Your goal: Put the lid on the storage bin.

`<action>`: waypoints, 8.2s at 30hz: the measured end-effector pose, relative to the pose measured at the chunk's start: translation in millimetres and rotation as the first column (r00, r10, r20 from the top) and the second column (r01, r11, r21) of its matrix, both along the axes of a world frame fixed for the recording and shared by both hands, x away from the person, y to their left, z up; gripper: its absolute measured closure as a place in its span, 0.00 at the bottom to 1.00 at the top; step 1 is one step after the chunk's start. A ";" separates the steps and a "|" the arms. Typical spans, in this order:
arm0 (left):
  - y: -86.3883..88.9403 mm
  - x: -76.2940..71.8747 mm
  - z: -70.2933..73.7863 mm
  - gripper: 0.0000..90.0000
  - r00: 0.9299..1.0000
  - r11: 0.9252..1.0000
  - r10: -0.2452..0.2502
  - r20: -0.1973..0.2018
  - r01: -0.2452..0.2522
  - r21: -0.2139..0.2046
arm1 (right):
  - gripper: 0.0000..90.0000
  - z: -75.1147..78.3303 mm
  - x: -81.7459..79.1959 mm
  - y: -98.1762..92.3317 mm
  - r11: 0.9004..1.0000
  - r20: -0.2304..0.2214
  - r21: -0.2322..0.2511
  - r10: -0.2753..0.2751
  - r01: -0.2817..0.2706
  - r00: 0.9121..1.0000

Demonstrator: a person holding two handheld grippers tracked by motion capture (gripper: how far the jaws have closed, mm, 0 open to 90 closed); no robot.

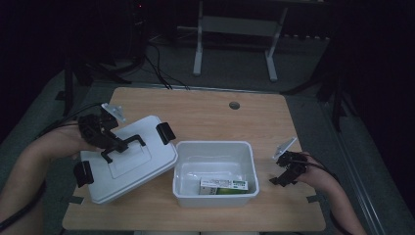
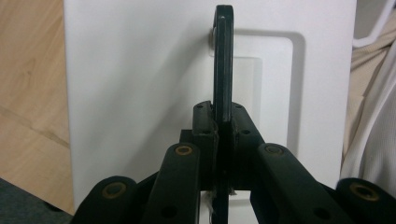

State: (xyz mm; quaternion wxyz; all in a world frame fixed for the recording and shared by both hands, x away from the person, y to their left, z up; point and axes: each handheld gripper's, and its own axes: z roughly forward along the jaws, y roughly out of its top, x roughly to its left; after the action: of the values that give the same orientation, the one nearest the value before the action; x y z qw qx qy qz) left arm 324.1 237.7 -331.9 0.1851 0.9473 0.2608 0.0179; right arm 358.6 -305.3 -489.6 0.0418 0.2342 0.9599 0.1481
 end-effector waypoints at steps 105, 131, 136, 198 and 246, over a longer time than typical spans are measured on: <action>-263.0 28.6 -23.8 0.93 0.901 0.890 -0.427 -0.071 0.433 0.143 | 0.23 -5.5 -5.8 -3.0 0.999 0.005 0.043 -0.013 0.013 1.000; -238.2 39.1 -27.7 0.38 0.943 0.943 -0.331 0.036 0.329 0.048 | 0.23 -4.8 -6.3 2.5 0.998 0.007 0.062 -0.001 0.000 1.000; -222.2 43.5 -29.6 0.22 0.958 0.959 -0.280 0.059 0.281 -0.022 | 0.23 -5.1 -6.6 1.7 0.998 0.007 0.063 -0.008 0.007 1.000; -1.9 23.2 -123.5 0.09 0.866 0.829 0.416 0.277 -0.236 -0.507 | 0.15 -17.7 0.4 -8.9 0.951 0.108 0.234 -0.232 0.202 0.967; 51.7 -60.4 -200.5 0.09 0.734 0.706 0.617 0.284 -0.357 -0.611 | 0.14 -49.7 -36.9 -37.4 0.729 0.298 0.521 -0.643 0.444 0.706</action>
State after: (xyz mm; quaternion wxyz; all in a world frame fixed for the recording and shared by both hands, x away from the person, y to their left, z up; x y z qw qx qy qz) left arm 263.7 289.4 -532.4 0.4778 0.7191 0.4515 0.2254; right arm 321.6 -342.7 -539.3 0.2601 0.4745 0.7515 0.3775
